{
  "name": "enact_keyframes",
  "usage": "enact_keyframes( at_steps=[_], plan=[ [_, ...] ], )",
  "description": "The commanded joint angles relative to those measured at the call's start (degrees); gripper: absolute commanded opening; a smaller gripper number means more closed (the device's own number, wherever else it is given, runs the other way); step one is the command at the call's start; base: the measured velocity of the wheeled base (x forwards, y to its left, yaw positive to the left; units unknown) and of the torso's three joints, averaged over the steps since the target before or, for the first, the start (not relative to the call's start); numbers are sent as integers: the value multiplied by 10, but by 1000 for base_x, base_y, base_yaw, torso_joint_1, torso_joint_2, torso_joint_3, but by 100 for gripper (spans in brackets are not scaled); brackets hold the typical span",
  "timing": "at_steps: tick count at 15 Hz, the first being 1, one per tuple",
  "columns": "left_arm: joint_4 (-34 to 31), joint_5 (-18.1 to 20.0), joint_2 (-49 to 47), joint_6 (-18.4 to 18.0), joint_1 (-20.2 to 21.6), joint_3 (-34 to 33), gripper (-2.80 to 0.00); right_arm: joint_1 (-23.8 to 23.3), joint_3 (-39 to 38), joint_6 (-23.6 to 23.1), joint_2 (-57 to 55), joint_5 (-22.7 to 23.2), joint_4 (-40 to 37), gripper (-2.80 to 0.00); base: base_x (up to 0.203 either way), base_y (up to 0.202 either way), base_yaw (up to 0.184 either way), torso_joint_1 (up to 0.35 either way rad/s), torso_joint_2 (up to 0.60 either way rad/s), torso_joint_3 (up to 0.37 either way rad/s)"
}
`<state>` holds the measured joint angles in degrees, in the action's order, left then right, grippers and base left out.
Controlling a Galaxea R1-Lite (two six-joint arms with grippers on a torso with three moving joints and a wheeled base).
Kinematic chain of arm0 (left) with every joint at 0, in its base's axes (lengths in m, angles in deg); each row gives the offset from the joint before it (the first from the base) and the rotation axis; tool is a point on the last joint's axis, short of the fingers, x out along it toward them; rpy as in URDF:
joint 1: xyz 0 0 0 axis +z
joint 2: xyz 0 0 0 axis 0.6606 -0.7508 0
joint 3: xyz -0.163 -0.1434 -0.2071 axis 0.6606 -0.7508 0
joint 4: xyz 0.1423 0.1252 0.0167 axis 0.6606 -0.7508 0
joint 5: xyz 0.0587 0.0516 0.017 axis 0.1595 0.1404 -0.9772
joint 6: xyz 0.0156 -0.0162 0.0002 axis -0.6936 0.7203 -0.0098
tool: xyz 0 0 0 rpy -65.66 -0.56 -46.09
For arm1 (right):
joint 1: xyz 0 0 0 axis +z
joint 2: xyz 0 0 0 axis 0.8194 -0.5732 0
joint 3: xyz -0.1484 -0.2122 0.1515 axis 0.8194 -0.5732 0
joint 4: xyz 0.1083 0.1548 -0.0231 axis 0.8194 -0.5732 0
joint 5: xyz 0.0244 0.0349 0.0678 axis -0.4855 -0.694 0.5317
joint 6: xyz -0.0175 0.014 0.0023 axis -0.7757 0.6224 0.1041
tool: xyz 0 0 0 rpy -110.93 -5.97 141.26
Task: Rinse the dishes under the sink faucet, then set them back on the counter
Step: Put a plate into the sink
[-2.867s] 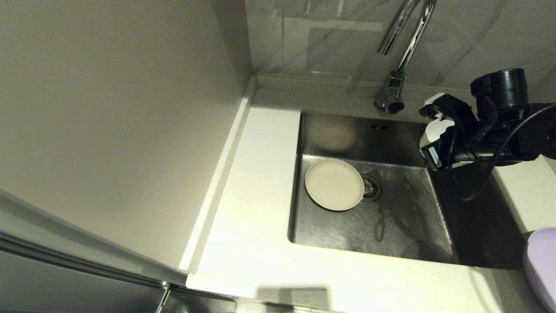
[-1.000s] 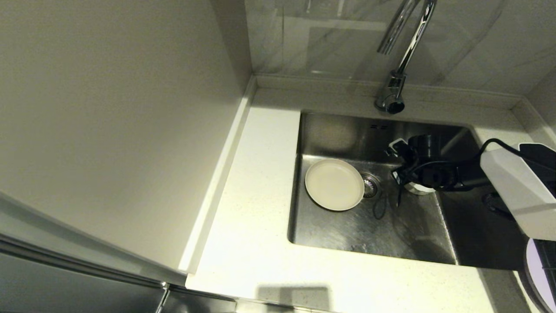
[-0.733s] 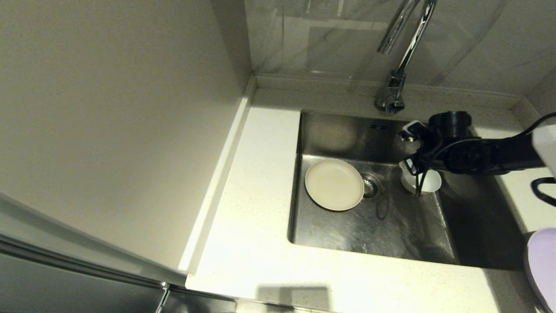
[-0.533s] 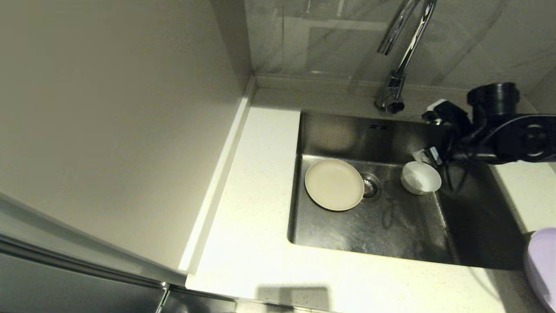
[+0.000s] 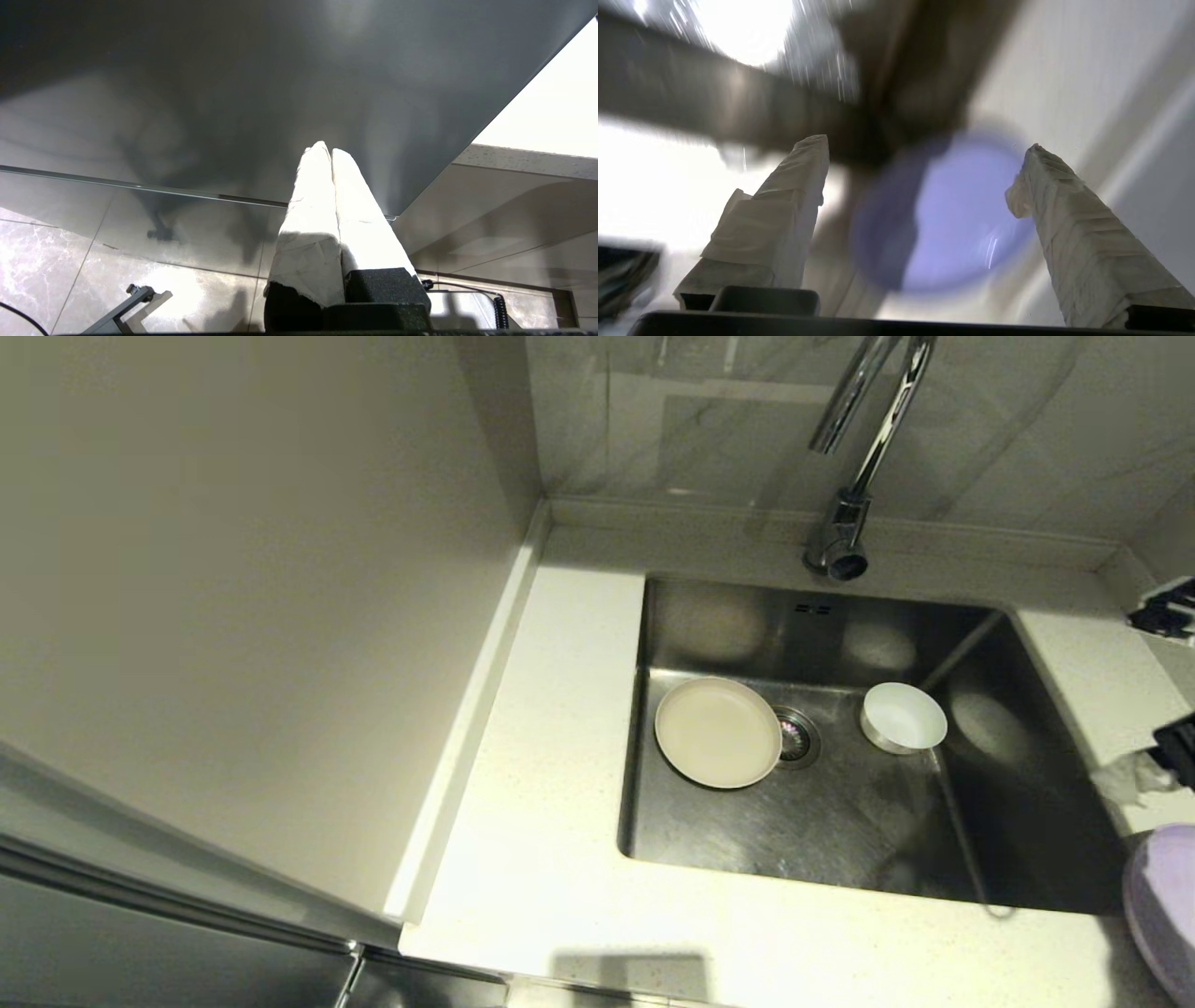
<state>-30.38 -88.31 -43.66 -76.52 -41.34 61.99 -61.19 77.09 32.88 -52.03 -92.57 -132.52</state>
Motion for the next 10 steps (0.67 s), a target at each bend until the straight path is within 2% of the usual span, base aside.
enact_keyframes(
  at_steps=[1, 4, 5, 6, 8, 10],
  plan=[
    [0, 0, 1, 0, 0, 0, -280, 6, 11, 97, 26, -24, -72, 0, 0, 0, 0, 0, 0, 0],
    [0, 0, 1, 0, 0, 0, -280, 52, -2, 282, 15, -96, -72, 0, 0, 0, 0, 0, 0, 0],
    [0, 0, 1, 0, 0, 0, -280, 71, -5, 343, 2, -108, -72, 0, 0, 0, 0, 0, 0, 0],
    [0, 0, 1, 0, 0, 0, -280, 83, -4, 384, -21, -115, -69, 0, 0, 0, 0, 0, 0, 0],
    [0, 0, 1, 0, 0, 0, -280, 87, -3, 426, -68, -131, -18, 0, 0, 0, 0, 0, 0, 0],
    [0, 0, 1, 0, 0, 0, -280, 69, -14, 460, -113, -171, 38, 0, 0, 0, 0, 0, 0, 0]
  ],
)
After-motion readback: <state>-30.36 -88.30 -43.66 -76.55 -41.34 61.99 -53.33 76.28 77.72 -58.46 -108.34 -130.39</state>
